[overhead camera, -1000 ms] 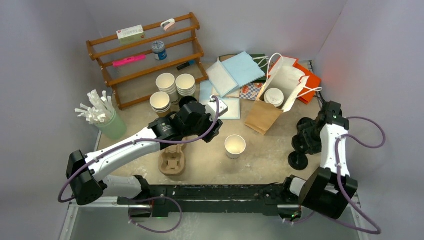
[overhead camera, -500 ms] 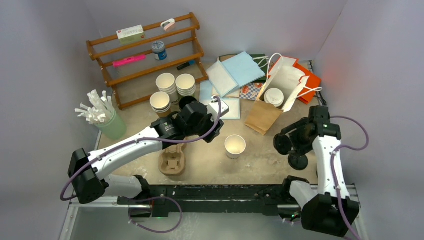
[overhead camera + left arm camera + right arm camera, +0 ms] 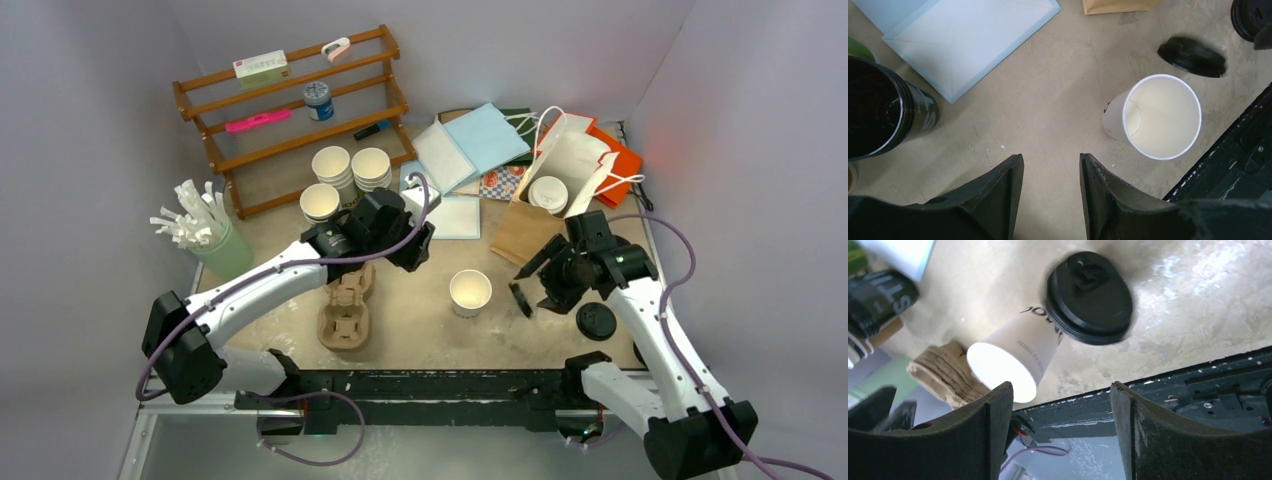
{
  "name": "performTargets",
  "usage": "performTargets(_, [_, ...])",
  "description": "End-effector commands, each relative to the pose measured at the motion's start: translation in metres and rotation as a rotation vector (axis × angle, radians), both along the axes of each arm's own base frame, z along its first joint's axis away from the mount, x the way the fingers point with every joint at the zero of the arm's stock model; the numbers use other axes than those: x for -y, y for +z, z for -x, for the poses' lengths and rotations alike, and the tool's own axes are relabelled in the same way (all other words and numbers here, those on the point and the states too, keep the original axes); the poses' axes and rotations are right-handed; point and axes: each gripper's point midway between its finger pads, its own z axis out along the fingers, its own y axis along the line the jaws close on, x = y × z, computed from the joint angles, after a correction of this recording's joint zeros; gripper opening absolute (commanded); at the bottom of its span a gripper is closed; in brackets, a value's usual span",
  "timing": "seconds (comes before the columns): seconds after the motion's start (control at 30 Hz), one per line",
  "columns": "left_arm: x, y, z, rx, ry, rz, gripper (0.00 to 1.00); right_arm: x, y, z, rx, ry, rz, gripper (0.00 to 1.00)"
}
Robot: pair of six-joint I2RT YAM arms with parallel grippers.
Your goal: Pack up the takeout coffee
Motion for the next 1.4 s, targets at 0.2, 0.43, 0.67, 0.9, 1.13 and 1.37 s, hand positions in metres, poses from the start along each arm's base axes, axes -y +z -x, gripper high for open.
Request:
performTargets(0.2, [0.005, 0.019, -0.016, -0.068, 0.053, 0.13, 0.47, -0.011, 0.043, -0.01, 0.156, 0.095, 0.12, 0.79])
performTargets(0.43, [0.008, 0.023, -0.018, -0.072, 0.05, 0.145, 0.47, 0.005, 0.007, -0.012, 0.174, 0.078, 0.202, 0.91])
performTargets(0.67, [0.029, 0.009, -0.01, -0.17, -0.017, 0.195, 0.47, -0.008, -0.033, -0.022, 0.254, 0.026, 0.153, 0.98])
performTargets(0.9, [0.049, -0.016, 0.005, -0.287, -0.132, 0.206, 0.51, -0.027, -0.053, -0.011, 0.311, 0.191, 0.267, 0.87])
performTargets(1.13, [0.054, -0.039, 0.012, -0.356, -0.175, 0.187, 0.5, -0.03, -0.058, -0.009, 0.391, 0.293, 0.409, 0.8])
performTargets(1.37, [0.066, -0.034, 0.012, -0.365, -0.2, 0.226, 0.5, -0.017, -0.056, -0.01, 0.411, 0.252, 0.469, 0.8])
